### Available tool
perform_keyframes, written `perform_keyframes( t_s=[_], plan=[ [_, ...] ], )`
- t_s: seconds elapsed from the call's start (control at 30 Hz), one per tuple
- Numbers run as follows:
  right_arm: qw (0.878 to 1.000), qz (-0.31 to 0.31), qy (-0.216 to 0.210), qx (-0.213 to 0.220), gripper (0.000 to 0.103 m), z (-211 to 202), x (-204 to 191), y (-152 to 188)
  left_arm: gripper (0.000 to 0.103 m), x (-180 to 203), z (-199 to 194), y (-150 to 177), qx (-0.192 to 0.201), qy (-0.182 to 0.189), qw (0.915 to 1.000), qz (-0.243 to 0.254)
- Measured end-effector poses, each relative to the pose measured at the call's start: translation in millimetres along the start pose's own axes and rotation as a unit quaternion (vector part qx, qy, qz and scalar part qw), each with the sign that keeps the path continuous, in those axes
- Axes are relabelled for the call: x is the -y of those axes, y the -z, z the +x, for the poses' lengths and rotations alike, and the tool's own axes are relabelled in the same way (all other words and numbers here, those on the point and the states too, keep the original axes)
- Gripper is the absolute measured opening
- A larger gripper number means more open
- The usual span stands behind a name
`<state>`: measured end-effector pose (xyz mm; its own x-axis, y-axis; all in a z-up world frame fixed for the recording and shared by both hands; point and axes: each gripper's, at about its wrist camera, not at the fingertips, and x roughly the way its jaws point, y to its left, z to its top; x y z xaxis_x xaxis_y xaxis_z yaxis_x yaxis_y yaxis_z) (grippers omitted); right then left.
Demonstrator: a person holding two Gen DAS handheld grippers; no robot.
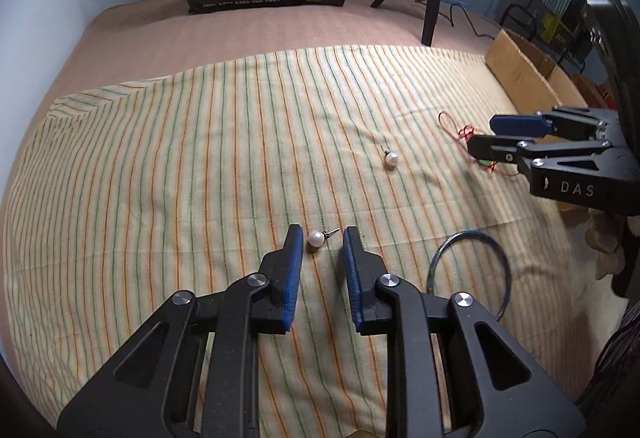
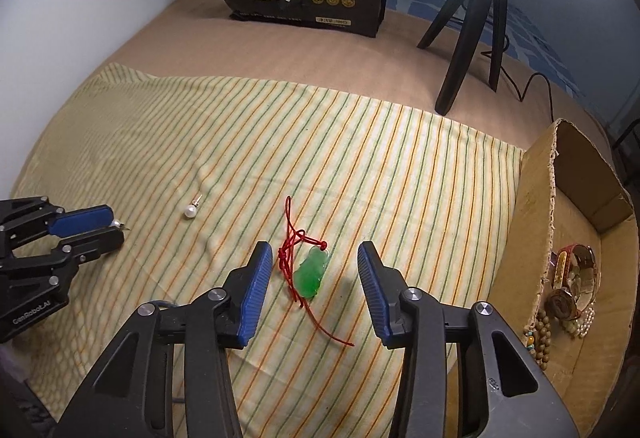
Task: Organize jewelry
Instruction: 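Move right tool to green jade pendant while left tool moves to pearl earring, then close right gripper on jade pendant while left gripper closes on pearl earring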
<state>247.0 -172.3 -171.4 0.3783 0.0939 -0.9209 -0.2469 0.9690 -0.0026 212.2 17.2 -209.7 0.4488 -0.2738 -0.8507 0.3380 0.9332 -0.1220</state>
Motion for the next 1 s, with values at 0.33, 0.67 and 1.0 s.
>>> perform_keyframes(
  t_s=[0.33, 0.67, 1.0],
  plan=[
    [1.0, 0.002, 0.005, -0.02, 0.043, 14, 4, -1, 0.01, -1, 4, 1, -0.003, -0.002, 1.0, -0.002],
    [0.999, 0.006, -0.021, -0.025, 0.013, 16, 3, 0, 0.009, -1, 2, 0, -0.004, -0.001, 1.0, -0.007],
    [0.999, 0.013, -0.04, -0.003, 0.013, -2, 3, 1, 0.009, 4, -11, -3, 0.002, -0.003, 1.0, -0.007]
  ],
)
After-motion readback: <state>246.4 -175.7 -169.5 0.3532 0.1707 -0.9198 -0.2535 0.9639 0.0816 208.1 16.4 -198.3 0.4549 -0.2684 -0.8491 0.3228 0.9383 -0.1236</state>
